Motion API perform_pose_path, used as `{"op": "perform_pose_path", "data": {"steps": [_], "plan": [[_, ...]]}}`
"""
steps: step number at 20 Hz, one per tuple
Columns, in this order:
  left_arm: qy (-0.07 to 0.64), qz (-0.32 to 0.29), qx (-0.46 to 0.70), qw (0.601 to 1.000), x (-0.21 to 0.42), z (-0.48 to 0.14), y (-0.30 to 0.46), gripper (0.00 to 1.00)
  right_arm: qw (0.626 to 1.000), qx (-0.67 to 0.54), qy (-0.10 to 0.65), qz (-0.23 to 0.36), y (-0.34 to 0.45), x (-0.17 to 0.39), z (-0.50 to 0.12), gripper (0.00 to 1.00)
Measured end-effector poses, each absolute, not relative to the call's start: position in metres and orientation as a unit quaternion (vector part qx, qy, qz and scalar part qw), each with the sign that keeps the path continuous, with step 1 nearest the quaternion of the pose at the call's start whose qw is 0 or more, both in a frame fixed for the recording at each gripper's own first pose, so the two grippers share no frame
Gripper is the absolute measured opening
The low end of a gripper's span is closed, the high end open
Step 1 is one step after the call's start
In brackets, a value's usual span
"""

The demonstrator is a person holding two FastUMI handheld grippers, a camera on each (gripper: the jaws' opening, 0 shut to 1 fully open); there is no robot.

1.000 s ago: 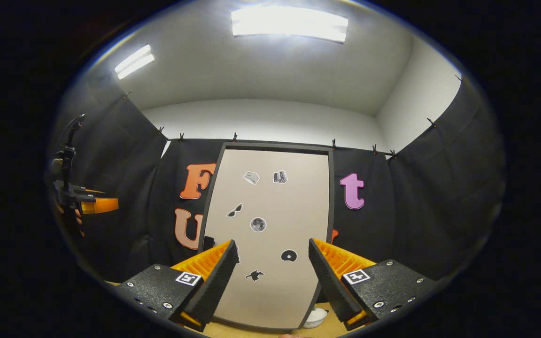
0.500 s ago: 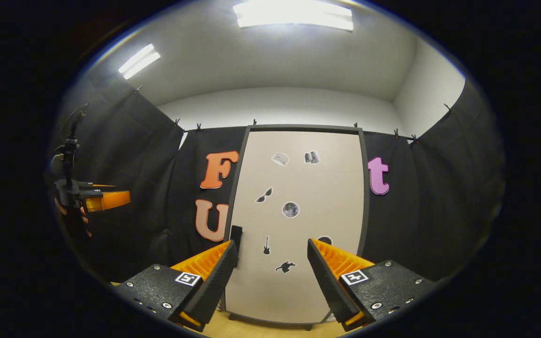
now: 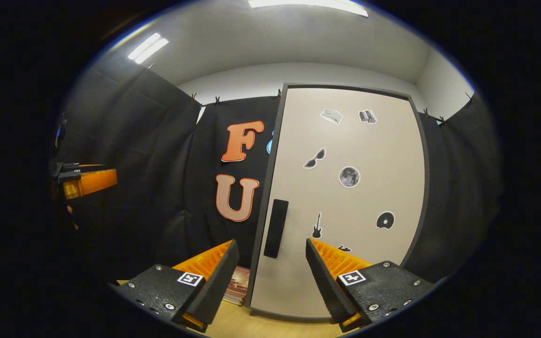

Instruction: Open the cabinet door with the right hand, grasp the bottle in the cabinet with the left hand and place it on the coaster, then close the cabinet door with the right hand.

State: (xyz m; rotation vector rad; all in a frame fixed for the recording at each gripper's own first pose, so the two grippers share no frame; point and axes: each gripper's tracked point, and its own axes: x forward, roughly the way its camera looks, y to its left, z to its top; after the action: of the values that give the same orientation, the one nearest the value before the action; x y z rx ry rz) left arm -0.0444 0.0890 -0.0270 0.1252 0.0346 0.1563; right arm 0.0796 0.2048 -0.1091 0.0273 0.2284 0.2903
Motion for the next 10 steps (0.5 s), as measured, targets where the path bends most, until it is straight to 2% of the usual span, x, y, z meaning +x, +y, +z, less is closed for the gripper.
{"op": "perform_pose_path", "data": {"steps": [5, 10], "plan": [[0.031, 0.103, 0.068, 0.992, -0.048, -0.039, 0.12, 0.95, 0.979, 0.03, 0.147, 0.137, 0.228, 0.115, -0.134, 0.89], [0.04, 0.122, 0.066, 0.99, -0.057, -0.051, 0.147, 0.95, 0.977, 0.023, 0.179, 0.11, 0.241, 0.159, -0.162, 0.84]]}}
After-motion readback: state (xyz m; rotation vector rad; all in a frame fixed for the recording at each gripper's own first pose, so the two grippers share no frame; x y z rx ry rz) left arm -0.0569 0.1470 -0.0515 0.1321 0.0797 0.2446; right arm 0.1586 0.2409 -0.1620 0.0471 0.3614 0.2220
